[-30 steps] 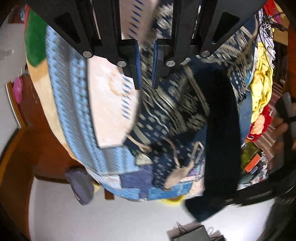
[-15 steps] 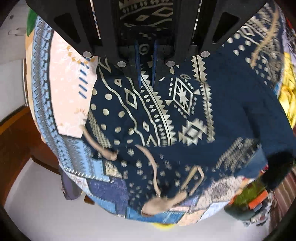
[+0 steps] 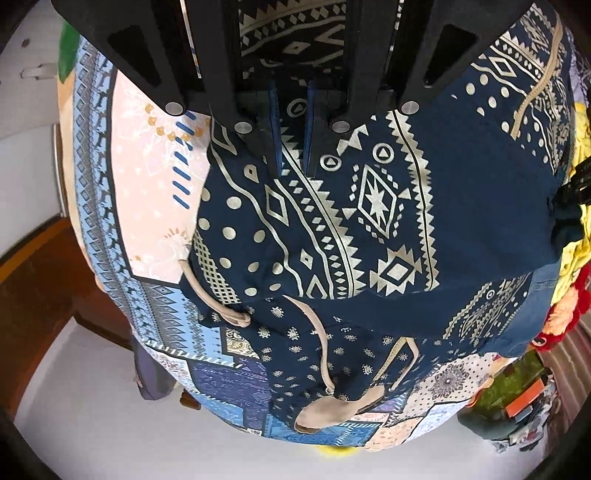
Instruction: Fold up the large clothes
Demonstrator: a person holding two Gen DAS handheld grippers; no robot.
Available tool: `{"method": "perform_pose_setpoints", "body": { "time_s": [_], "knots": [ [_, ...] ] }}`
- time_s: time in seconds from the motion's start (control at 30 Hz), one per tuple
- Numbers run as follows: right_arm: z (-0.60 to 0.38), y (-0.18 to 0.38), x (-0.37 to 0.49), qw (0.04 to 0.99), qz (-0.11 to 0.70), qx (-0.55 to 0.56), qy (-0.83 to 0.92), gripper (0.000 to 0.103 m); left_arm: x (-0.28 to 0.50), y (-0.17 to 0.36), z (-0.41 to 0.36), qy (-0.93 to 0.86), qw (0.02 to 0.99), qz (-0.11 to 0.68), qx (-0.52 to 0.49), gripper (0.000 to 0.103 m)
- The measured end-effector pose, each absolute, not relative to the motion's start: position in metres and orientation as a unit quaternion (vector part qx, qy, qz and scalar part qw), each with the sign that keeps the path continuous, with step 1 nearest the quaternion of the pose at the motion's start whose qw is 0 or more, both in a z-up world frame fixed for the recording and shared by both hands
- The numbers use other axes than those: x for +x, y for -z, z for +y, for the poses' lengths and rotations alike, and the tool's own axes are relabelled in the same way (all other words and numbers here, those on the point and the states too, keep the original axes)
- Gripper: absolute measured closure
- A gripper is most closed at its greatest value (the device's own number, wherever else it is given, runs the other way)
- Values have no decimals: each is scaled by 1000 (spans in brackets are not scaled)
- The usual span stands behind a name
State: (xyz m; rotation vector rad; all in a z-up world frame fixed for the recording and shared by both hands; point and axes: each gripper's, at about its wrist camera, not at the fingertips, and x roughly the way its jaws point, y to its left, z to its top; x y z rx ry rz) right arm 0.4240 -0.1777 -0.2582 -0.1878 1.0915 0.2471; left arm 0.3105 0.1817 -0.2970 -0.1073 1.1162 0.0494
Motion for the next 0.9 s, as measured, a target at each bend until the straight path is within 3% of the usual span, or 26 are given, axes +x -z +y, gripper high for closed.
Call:
{"method": "perform_pose_setpoints", "body": {
  "time_s": [0.17, 0.3, 0.43, 0.47, 0.5, 0.53, 0.57, 0.9],
  "knots": [
    [-184, 256, 417, 846, 512, -99, -108, 96, 298, 287, 182, -42, 845, 532, -25, 68],
    [-189, 255, 405, 853, 497, -125, -95, 96, 292, 261, 182, -45, 858, 511, -25, 45],
    [-192, 254, 391, 861, 473, -175, -65, 96, 293, 236, 179, -49, 868, 493, -28, 41],
    [-193, 255, 387, 863, 463, -198, -45, 88, 295, 231, 178, -49, 870, 490, -29, 40],
    [-195, 256, 385, 864, 456, -210, -34, 72, 297, 227, 176, -47, 872, 486, -28, 40],
    [-198, 256, 381, 867, 438, -237, 4, 21, 299, 224, 174, -45, 874, 484, -26, 40],
    [-203, 257, 379, 870, 420, -255, 37, 2, 302, 221, 169, -43, 875, 481, -21, 40],
    [-237, 205, 396, 894, 429, -122, -42, 1, 359, 187, 119, -16, 893, 450, 16, 40]
  ]
}}
